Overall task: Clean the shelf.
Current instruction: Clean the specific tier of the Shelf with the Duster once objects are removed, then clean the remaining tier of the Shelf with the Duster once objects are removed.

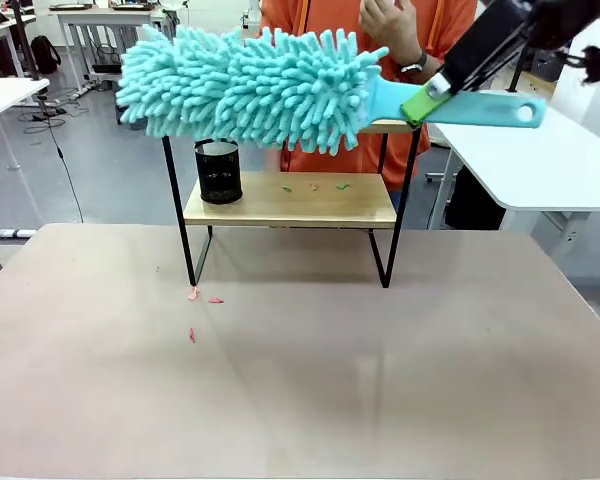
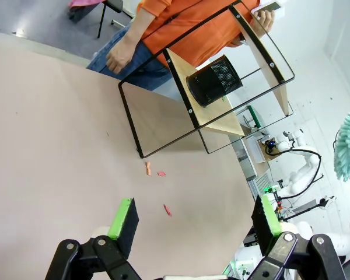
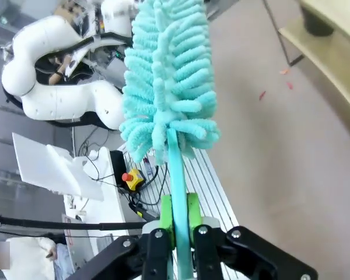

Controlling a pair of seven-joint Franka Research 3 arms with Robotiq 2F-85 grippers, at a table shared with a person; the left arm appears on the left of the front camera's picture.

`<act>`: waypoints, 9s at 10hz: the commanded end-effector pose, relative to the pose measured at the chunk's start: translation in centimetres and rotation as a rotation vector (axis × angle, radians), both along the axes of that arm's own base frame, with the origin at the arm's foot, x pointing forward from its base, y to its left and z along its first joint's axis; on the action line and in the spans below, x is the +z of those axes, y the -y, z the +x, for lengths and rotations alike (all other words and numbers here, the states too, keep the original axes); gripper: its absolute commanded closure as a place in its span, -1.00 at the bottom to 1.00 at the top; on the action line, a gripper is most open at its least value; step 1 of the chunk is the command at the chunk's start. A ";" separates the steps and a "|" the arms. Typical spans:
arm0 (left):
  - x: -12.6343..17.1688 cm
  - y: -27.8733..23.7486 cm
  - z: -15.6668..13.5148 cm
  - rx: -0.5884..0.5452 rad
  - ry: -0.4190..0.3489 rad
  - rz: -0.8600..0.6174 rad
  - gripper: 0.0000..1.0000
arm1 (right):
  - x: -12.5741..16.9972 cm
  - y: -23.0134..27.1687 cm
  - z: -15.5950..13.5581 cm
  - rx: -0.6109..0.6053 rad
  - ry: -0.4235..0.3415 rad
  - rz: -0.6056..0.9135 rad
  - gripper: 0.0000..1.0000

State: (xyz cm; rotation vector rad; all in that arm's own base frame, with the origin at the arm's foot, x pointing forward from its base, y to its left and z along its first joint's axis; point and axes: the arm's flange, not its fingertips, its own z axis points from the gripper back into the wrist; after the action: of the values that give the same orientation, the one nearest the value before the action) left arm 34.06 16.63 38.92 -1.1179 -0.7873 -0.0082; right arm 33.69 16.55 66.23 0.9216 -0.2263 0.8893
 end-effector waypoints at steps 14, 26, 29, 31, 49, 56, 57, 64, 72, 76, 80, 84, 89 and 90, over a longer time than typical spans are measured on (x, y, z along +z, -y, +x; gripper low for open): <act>0.0 0.3 -0.2 0.000 0.018 -0.010 -1.00 | -10.8 30.3 -13.1 -0.987 -0.177 0.389 0.75; 0.0 0.3 -0.2 0.000 0.018 -0.010 -1.00 | -10.8 30.3 -13.1 -0.987 -0.177 0.389 0.75; 0.0 0.3 -0.2 0.000 0.018 -0.010 -1.00 | -10.8 30.3 -13.1 -0.987 -0.177 0.389 0.75; 0.0 0.3 -0.2 0.000 0.018 -0.010 -1.00 | -10.0 28.3 -15.9 -0.915 -0.163 0.327 0.75; 0.0 0.3 -0.2 0.000 0.018 -0.010 -1.00 | -12.3 5.4 -8.2 -0.746 0.073 -0.162 0.75; 0.0 0.3 -0.2 0.000 0.018 -0.010 -1.00 | -15.6 1.1 -0.3 -0.976 0.180 -0.179 0.75; 0.0 0.3 -0.2 0.000 0.018 -0.010 -1.00 | -15.9 0.7 0.4 -0.998 0.178 -0.189 0.75; 0.0 0.3 -0.2 0.000 0.018 -0.010 -1.00 | -17.5 -1.0 5.3 -1.060 0.152 -0.192 0.75; 0.0 0.3 -0.2 0.000 0.018 -0.010 -1.00 | -19.8 -3.8 5.6 -0.882 0.015 -0.135 0.75; 0.0 0.3 -0.2 0.000 0.018 -0.010 -1.00 | -20.0 -4.9 6.2 -0.725 -0.030 -0.137 0.75; 0.0 0.3 -0.2 0.000 0.018 -0.010 -1.00 | -19.0 -2.7 3.7 -0.394 -0.150 -0.107 0.75; 0.0 0.3 -0.2 0.000 0.018 -0.010 -1.00 | -16.7 3.4 -1.0 0.006 -0.304 -0.020 0.75; 0.0 0.3 -0.2 0.000 0.018 -0.010 -1.00 | -14.8 11.3 -5.0 -0.014 -0.301 0.199 0.75; 0.0 0.3 -0.2 0.000 0.018 -0.010 -1.00 | -12.8 15.1 -7.2 -0.040 -0.254 0.306 0.75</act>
State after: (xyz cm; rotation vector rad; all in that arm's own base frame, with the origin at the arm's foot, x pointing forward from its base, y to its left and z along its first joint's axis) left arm 34.25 16.79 38.87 -1.1174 -0.7844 -0.0070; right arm 29.04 4.70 51.93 1.1923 -0.0519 0.6915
